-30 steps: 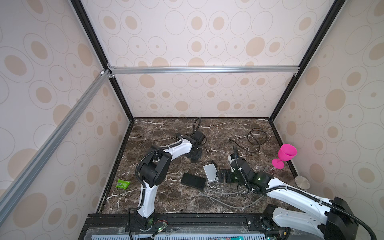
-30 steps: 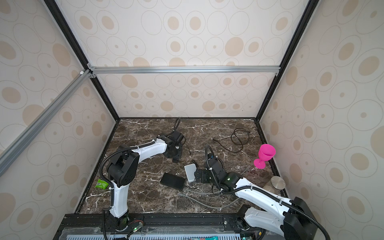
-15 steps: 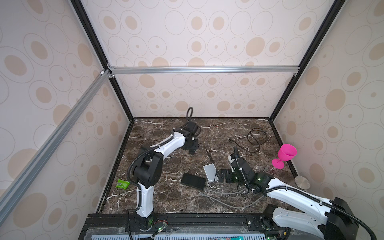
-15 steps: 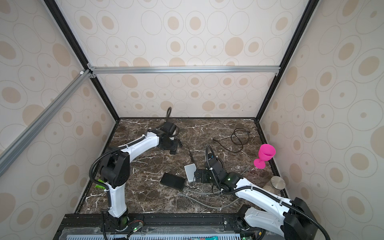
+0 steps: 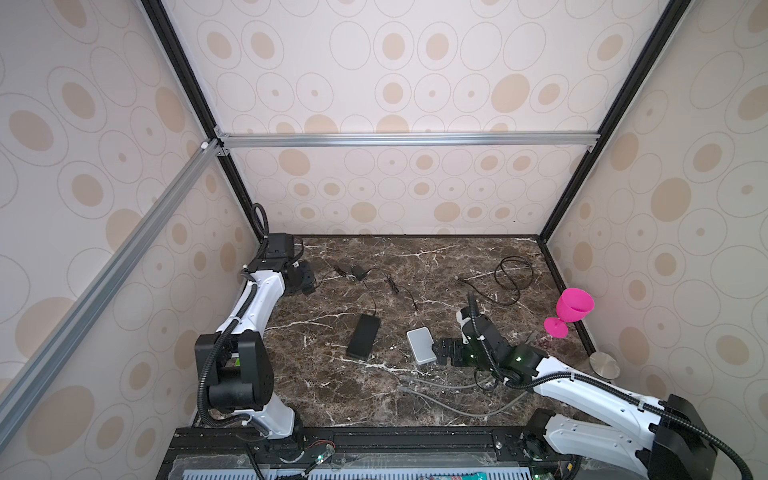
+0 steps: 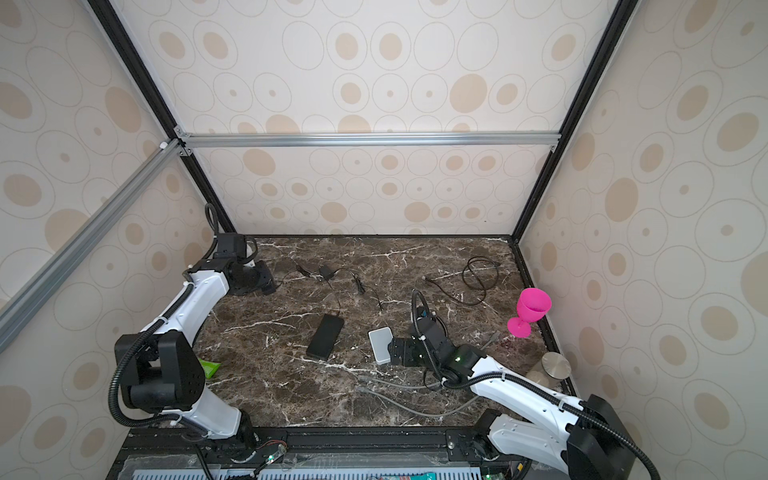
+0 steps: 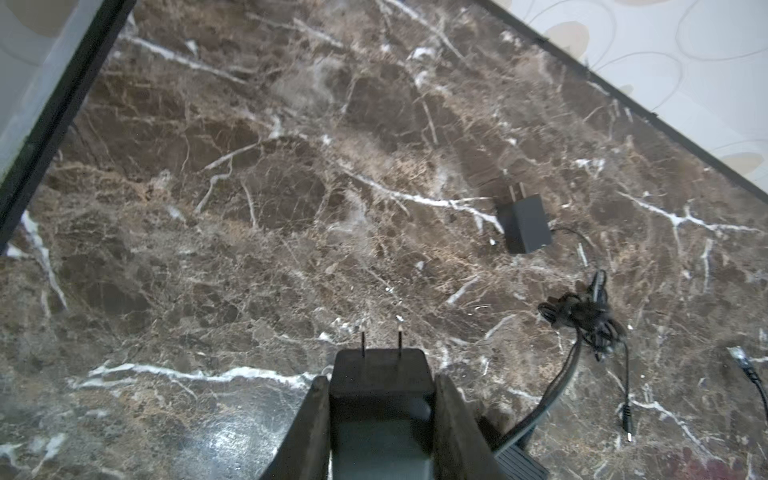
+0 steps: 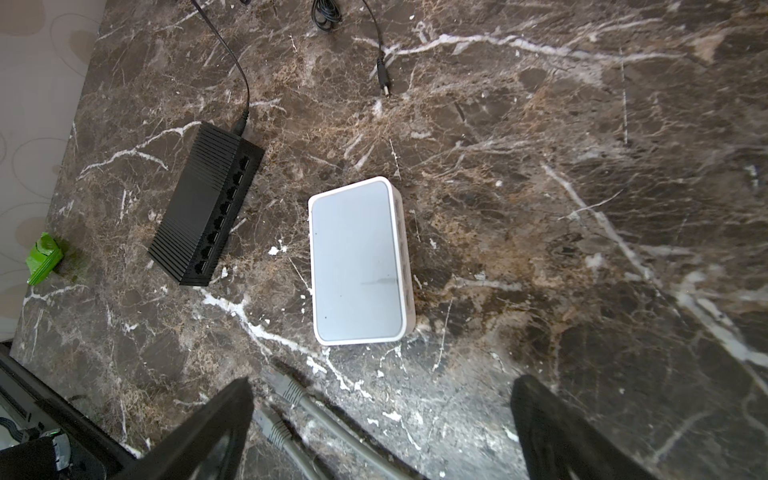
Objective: Insert the plug into the switch port
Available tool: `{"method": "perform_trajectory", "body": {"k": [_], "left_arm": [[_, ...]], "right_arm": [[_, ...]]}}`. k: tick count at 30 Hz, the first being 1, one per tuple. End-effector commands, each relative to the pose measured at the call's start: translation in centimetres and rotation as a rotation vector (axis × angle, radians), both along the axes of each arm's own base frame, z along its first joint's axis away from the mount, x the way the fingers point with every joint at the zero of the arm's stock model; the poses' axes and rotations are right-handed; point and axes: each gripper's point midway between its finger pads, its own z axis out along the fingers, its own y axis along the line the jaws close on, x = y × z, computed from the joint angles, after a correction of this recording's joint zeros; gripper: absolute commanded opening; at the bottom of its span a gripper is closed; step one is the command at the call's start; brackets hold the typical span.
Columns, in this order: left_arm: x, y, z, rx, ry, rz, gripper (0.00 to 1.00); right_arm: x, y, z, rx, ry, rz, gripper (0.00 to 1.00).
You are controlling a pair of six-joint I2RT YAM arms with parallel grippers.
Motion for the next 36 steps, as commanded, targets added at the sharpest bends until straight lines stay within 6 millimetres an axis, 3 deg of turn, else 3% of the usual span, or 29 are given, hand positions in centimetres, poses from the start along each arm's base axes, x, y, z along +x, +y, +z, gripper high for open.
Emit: {"method": "perform_trajectory", "body": {"k": [1,6,14,19,20,21,23,26,29,31,34,36], "left_arm": [[-0.1,-0.3,0.7,-0.032,-0.027,-0.008,0.23],[-0.9,0.0,-1.7,-0.042,0.008,0.011,0.27],[-3.1,0.4,-8.9,-0.033,0.151,0.021,0.28],[-4.7,0.5,-11.4,-0.026,0.227,0.030,0.29],[-4.9,0.6,-11.6,-0.023,0.237,0.032,0.33],[-5.0,0.5,-11.7,-0.024,0.240,0.025,0.50],[-5.1,0.2,-11.8,-0.038,0.242,0.012,0.76],[-4.9,-0.1,-11.0,-0.051,0.227,0.007,0.98],[-5.0,-0.4,-8.9,-0.037,0.188,-0.005,0.98],[-5.2,-1.7,-6.7,0.004,0.151,-0.049,0.98],[-5.9,-6.5,-3.6,0.053,0.083,-0.171,0.98],[-7.2,-11.0,-3.3,0.086,0.067,-0.279,0.98]], "right_arm": [[-0.2,-0.3,-0.2,0.013,0.006,-0.017,1.00],[-0.1,-0.3,-0.2,0.012,0.007,-0.018,1.00],[-0.2,-0.4,-0.1,0.018,0.003,-0.020,1.00],[-0.2,-0.3,0.0,0.019,0.001,-0.019,1.00],[-0.2,-0.3,-0.1,0.017,0.004,-0.018,1.00],[-0.2,-0.3,-0.2,0.016,0.006,-0.018,1.00],[-0.2,-0.3,-0.2,0.016,0.007,-0.014,1.00],[-0.2,-0.3,-0.2,0.015,0.007,-0.015,1.00],[-0.1,-0.2,-0.2,0.017,0.010,-0.014,1.00],[-0.2,0.1,-0.3,0.026,0.015,-0.007,1.00],[-0.1,0.4,-0.6,0.023,0.025,0.003,1.00],[0.0,0.7,-0.7,0.020,0.033,0.013,1.00]]}}
